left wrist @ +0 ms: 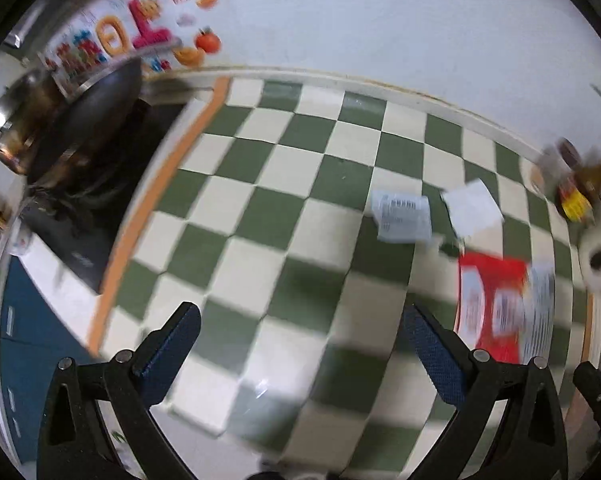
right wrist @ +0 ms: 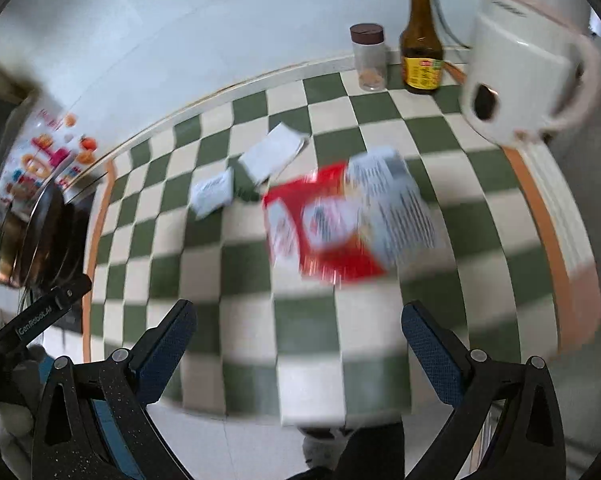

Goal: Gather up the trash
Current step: 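Grasp the white printed sachet with the left tool while the right tool grasps the white tissue, then carry the sachet and tissue down to the bin and open both tools, then raise both open tools back toward the counter, then grasp the red-white sugar bag with the right tool while the left tool grasps the small green item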

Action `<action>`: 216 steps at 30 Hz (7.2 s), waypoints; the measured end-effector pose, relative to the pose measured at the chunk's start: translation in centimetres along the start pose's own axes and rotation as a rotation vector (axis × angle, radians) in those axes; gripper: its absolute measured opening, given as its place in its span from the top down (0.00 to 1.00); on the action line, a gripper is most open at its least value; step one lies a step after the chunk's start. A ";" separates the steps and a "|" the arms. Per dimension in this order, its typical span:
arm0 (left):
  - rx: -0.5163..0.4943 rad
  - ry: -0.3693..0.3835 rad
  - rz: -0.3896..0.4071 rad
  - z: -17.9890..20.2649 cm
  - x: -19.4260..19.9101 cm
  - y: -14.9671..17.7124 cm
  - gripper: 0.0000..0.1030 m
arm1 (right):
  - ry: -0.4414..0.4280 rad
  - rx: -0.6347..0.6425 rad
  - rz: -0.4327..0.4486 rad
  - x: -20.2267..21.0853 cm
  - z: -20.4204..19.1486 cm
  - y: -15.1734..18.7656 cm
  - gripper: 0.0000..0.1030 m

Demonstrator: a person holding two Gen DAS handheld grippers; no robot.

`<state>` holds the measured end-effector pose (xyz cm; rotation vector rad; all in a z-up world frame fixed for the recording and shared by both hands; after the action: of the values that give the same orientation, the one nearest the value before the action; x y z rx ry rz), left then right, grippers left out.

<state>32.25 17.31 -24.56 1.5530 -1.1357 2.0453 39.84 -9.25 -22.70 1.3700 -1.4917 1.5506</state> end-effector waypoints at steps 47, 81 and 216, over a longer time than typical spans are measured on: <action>-0.014 -0.080 0.147 4.7 -0.6 -3.7 1.00 | -0.049 0.264 0.095 -14.2 -6.0 -15.1 0.93; -0.329 0.174 -0.195 -5.0 -1.5 32.1 1.00 | 0.139 0.012 -0.067 -2.2 0.1 33.1 0.93; 0.044 -0.282 -0.118 8.1 -9.3 4.8 0.03 | 0.154 0.151 0.011 -16.7 8.8 -7.3 0.73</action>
<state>37.59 10.02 -34.24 1.9283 -1.0691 1.8278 53.94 -12.18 -36.95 1.2935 -1.3151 1.7638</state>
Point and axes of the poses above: each gripper's, at about its wrist camera, not at the fingertips, and x roughly against the way its jaws point, z to its right, y to its underside, the point moved 4 cm from there along -x, roughly the way its jaws point, and after that the axes turned 6 degrees about y, right-handed, at the moved point
